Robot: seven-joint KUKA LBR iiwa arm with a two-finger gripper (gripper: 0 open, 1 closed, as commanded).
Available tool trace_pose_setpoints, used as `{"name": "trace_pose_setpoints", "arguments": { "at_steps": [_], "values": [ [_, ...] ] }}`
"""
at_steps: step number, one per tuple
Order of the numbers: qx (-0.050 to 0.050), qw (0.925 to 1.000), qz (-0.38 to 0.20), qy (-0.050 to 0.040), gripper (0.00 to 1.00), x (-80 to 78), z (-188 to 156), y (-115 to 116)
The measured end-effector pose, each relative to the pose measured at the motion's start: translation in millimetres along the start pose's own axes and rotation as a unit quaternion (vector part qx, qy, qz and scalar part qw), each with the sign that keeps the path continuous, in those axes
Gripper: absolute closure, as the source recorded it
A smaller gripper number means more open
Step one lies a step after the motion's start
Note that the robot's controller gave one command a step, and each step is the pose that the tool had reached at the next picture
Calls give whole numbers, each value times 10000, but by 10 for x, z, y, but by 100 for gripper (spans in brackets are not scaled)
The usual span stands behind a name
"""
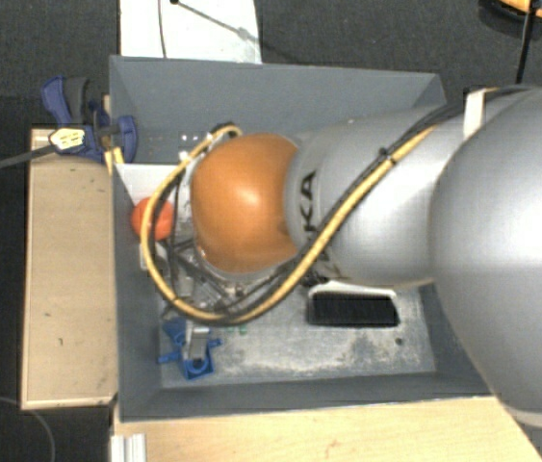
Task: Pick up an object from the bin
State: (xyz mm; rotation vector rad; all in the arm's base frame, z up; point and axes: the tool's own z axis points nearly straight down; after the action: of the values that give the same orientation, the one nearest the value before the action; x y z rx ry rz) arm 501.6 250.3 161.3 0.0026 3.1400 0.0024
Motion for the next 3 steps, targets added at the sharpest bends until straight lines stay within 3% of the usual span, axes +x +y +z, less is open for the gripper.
{"name": "trace_pose_setpoints", "arguments": {
  "at_steps": [1, 2, 3],
  "values": [
    [-14, 9991, -429, -25, 0, -25, 275, -41],
    [-21, 9922, -1244, 35, 100, -92, 846, -132],
    [-21, 9926, -1216, 38, 100, -93, 847, -133]
  ]
}}
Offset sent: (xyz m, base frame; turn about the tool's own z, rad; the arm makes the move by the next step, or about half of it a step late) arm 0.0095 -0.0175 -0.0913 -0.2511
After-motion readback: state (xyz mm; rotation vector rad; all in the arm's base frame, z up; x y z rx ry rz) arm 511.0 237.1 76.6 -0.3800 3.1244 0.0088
